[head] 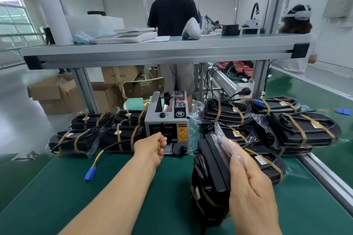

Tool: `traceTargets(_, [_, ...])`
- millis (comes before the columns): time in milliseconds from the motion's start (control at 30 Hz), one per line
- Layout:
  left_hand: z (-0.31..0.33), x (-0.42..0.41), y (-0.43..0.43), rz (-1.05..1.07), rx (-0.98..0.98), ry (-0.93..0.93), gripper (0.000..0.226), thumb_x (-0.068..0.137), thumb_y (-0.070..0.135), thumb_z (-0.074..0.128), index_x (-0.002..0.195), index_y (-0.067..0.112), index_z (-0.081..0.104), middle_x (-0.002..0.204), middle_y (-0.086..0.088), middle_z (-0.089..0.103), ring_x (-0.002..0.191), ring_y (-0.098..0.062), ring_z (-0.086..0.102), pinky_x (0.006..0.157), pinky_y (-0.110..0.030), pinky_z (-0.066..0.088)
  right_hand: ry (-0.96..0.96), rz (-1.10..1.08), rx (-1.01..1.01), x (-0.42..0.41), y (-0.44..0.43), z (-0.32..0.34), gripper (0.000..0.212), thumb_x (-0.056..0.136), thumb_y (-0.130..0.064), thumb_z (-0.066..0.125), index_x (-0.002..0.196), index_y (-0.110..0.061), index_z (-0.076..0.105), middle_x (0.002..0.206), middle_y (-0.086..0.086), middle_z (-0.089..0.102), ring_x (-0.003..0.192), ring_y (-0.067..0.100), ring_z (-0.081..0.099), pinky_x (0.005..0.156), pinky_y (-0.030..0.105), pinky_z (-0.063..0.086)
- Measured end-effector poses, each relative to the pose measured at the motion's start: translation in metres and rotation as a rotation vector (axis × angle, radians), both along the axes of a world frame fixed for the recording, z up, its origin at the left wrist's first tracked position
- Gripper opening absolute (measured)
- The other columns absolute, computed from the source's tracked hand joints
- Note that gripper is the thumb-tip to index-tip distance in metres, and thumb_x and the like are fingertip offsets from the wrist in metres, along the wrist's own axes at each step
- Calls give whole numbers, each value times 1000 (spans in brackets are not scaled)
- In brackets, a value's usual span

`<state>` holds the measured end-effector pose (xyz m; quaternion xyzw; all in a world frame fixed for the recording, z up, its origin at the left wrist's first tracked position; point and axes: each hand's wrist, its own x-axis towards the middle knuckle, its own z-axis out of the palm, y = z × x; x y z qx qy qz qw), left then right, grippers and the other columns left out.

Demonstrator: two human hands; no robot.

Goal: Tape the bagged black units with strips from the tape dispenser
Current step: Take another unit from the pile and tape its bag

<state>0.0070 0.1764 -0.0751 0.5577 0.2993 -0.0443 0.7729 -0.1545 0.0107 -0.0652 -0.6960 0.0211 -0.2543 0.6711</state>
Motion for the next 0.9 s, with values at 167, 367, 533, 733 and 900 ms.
traceTargets(167, [-3, 13, -6, 66, -88, 7, 16, 94, 18, 65, 80, 10, 63, 67, 0, 62, 48, -4, 54, 38, -15, 36, -37, 57, 105, -4, -2, -6, 39, 91, -47, 45, 120, -38, 70, 121, -26, 67, 121, -5, 58, 103, 23, 45])
traceTargets(367, [2, 5, -14, 191, -123, -70, 20, 88, 9, 60, 69, 14, 54, 60, 1, 54, 43, -6, 45, 39, -16, 33, -78, 105, 140, -7, -1, -11, 46, 88, -50, 44, 123, -33, 69, 122, -22, 68, 121, -1, 60, 102, 22, 44])
traceTargets(533, [32, -58, -5, -208, -50, -359, 21, 88, 13, 64, 68, 20, 63, 59, 5, 55, 49, -5, 47, 51, -19, 41, -104, 84, 148, -11, -1, -15, 45, 90, -45, 42, 128, -33, 63, 117, -27, 69, 115, -6, 61, 97, 10, 45])
traceTargets(733, [66, -131, -3, -665, 224, -624, 17, 68, 33, 79, 67, 19, 69, 64, 0, 54, 57, -7, 46, 56, -15, 43, -131, 160, 186, -13, 7, -15, 38, 93, -41, 41, 124, -34, 62, 114, -32, 68, 114, -6, 63, 91, 7, 46])
traceTargets(900, [74, -137, -7, -741, 480, -666, 17, 70, 32, 78, 70, 17, 72, 69, 0, 61, 63, -5, 50, 61, -13, 43, -149, 148, 149, -15, 12, -20, 41, 100, -42, 41, 127, -24, 65, 119, -24, 69, 116, 1, 64, 96, 15, 49])
